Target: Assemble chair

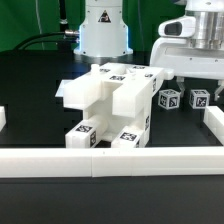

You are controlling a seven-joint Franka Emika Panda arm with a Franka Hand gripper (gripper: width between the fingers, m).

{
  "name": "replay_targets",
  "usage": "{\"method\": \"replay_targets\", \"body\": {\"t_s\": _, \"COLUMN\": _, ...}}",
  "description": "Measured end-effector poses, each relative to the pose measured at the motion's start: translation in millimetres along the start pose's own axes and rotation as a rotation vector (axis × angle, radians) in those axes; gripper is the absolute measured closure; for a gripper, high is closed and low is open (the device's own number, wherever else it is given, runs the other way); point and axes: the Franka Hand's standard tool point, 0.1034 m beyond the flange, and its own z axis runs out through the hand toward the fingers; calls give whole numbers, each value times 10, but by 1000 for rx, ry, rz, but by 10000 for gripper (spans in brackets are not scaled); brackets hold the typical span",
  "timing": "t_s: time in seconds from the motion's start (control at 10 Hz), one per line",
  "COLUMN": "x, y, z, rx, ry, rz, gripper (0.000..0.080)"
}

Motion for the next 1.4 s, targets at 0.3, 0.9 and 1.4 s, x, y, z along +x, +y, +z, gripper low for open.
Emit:
{"method": "replay_targets", "body": {"t_s": 0.3, "x": 3, "y": 0, "z": -1, "rx": 0, "ry": 1, "rz": 1, "gripper": 515}}
{"method": "replay_targets", "body": {"t_s": 0.9, "x": 281, "y": -28, "z": -787, "rx": 72, "ry": -32, "rz": 8, "gripper": 515}}
{"method": "replay_targets", "body": {"t_s": 1.4, "x": 642, "y": 133, "z": -1061, "rx": 92, "ry": -37, "rz": -6, "gripper": 515}}
